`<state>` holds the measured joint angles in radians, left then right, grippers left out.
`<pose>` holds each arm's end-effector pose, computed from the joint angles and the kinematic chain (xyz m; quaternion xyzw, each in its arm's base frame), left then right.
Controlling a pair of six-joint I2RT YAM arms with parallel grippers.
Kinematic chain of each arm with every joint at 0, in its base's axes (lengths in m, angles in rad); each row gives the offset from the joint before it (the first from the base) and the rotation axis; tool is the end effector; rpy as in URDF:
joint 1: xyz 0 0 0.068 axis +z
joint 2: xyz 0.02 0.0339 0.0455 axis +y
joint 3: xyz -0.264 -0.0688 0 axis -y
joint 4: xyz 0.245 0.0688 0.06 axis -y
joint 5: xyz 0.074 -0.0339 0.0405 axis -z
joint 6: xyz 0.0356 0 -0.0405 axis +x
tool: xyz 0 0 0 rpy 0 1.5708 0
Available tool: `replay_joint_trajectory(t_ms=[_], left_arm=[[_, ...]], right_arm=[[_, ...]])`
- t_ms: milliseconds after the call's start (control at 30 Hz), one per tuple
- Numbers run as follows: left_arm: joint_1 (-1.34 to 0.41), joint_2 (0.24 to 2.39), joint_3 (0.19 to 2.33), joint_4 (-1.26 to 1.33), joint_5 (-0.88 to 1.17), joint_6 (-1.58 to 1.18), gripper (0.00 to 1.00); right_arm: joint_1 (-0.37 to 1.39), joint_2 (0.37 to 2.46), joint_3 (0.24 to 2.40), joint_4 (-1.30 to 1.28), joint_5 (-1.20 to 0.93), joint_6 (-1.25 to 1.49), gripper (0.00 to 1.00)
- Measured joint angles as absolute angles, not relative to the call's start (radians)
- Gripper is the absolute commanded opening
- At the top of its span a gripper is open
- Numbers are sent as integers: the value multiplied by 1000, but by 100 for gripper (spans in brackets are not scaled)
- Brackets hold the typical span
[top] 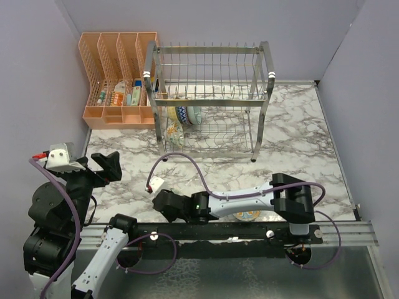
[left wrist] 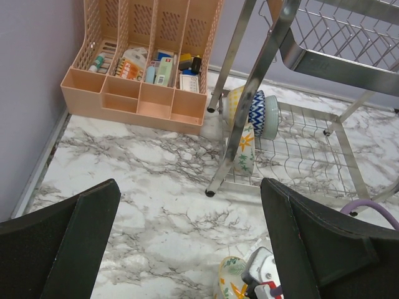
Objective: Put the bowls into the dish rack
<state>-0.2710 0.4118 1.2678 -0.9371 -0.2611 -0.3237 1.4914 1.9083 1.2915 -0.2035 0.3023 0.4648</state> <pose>0.0038 0.0085 0.4347 -0.1074 0.7264 -0.1054 0.6706 0.0435 0.4135 0.1909 -0.4036 0.8284 0.2223 0.3186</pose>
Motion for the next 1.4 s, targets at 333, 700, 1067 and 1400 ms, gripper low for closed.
replay_joint_trajectory(t_ms=[333, 700, 1067, 1400], left_arm=[[-277, 406, 1270, -948, -263, -324, 99], [-277, 408, 1277, -943, -263, -327, 99], [-277, 426, 1300, -927, -262, -327, 99], [-277, 436, 1302, -926, -262, -327, 99]], right_arm=[[1491, 1716, 1089, -143, 261, 473, 1], [1332, 1470, 942, 19, -28, 534, 1], [1038, 1528, 760, 456, -541, 808, 1], [880, 1626, 809, 653, -645, 955, 1]])
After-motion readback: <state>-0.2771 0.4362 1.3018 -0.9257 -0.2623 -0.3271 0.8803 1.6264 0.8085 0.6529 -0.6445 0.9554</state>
